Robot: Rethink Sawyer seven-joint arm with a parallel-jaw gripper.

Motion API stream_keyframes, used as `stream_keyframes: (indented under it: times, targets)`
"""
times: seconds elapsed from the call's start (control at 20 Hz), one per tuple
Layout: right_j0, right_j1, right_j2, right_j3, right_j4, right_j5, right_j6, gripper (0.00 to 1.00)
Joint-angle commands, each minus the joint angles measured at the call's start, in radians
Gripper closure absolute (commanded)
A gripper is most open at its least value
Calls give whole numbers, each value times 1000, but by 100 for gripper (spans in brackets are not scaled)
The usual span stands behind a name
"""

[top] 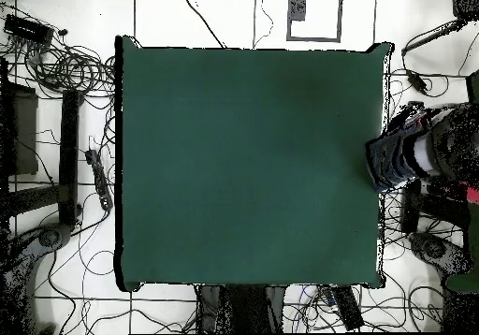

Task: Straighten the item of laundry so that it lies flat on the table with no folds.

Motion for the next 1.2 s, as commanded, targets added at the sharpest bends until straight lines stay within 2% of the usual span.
stream_keyframes:
  times: [0.05,0.3,1.2]
  targets:
    - [78,46,-4,189,57,-73,328,100]
    - [102,69,-7,207,61,-118,325,100]
    - [197,152,-80,141,89,-91,418,100]
